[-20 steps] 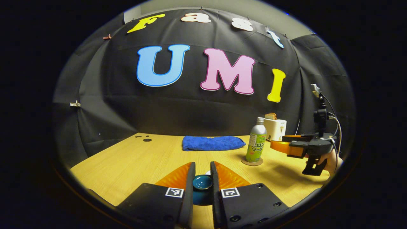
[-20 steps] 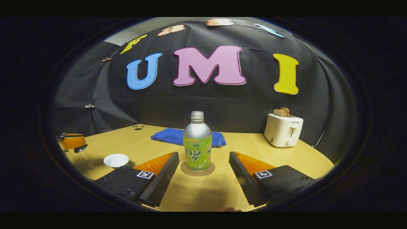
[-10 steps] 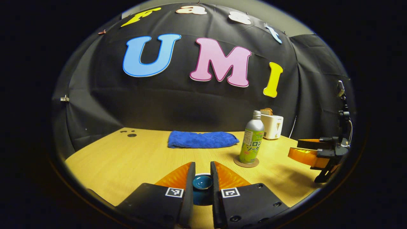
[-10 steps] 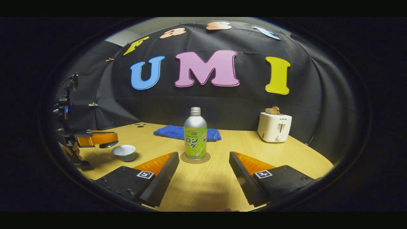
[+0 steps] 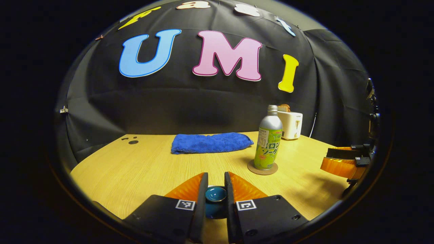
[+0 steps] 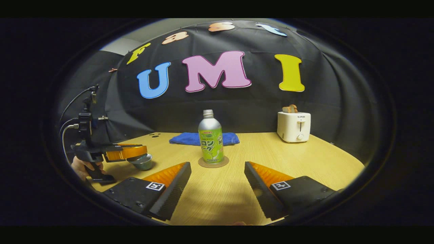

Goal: Open the teacup lid with one hand, grasp the water bottle and pour water into the teacup with the other hand; after pouring, place the water bottle on the coaster and then close the teacup lid.

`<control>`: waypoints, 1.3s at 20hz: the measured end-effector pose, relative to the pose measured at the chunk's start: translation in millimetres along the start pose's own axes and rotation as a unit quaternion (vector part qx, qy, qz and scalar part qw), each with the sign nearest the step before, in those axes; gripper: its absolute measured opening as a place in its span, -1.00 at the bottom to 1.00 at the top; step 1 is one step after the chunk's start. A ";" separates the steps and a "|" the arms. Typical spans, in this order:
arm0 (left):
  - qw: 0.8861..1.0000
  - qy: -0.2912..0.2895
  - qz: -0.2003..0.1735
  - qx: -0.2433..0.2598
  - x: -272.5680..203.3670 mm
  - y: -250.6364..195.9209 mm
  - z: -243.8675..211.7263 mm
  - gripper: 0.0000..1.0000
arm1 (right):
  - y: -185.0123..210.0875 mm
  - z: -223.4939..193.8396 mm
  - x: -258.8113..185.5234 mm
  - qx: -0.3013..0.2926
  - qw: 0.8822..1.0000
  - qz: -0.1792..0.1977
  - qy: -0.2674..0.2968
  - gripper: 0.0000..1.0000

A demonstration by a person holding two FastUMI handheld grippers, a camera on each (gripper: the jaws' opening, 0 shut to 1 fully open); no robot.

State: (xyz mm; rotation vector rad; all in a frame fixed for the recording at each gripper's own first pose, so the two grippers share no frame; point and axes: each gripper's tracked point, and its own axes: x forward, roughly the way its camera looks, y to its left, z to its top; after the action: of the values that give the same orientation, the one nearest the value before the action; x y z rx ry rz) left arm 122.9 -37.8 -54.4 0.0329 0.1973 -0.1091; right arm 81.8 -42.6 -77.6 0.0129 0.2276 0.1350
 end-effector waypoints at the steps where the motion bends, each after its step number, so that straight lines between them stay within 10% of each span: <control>1: 1.000 0.005 0.002 0.001 1.6 -0.5 -1.8 -0.41 | 0.6 -3.1 0.1 0.002 1.000 0.003 0.003 0.95; 18: 1.000 0.003 0.024 0.004 9.1 5.1 -0.9 -0.22 | 6.7 -6.0 -4.4 0.007 1.000 0.015 0.003 0.99; 23: 0.999 -0.025 0.031 0.000 -9.1 5.3 15.6 0.96 | 12.4 1.1 -7.6 -0.001 1.000 0.016 -0.002 0.99; 26: 0.998 -0.054 0.036 -0.007 -28.0 6.2 31.7 0.96 | 11.7 12.3 -13.4 -0.005 1.000 0.005 -0.011 0.99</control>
State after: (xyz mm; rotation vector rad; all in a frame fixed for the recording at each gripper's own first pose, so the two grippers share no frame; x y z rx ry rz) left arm 102.5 -30.1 -17.7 0.0208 0.0888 -0.0366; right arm 70.1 -32.8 -62.3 0.0066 0.2043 0.1463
